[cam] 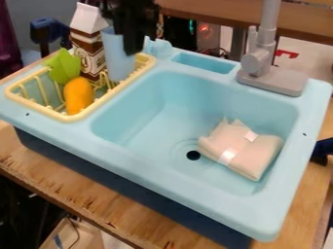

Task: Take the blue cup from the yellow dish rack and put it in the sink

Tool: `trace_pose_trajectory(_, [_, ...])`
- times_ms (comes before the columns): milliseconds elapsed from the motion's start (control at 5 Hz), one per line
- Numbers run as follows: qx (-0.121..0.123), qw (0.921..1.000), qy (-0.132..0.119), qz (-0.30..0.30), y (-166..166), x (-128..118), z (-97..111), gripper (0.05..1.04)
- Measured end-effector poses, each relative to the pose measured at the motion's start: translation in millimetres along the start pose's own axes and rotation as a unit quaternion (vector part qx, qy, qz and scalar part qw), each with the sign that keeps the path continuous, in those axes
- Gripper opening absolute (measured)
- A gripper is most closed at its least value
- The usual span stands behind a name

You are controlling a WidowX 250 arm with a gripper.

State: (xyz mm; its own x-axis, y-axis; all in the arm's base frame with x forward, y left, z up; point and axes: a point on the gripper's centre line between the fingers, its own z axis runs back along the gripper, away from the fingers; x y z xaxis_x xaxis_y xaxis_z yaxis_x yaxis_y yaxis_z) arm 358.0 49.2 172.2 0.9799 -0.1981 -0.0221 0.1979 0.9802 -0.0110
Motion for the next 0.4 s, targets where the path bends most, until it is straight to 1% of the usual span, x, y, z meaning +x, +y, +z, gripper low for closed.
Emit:
trace_pose_trajectory(200, [0.015,0.9992,-0.034,-0.017,-11.5,-0.6,23.6,0.092])
trace_pose_trajectory(400, [0.023,0.9972,-0.057,-0.042,-29.5,0.3,35.4,0.092])
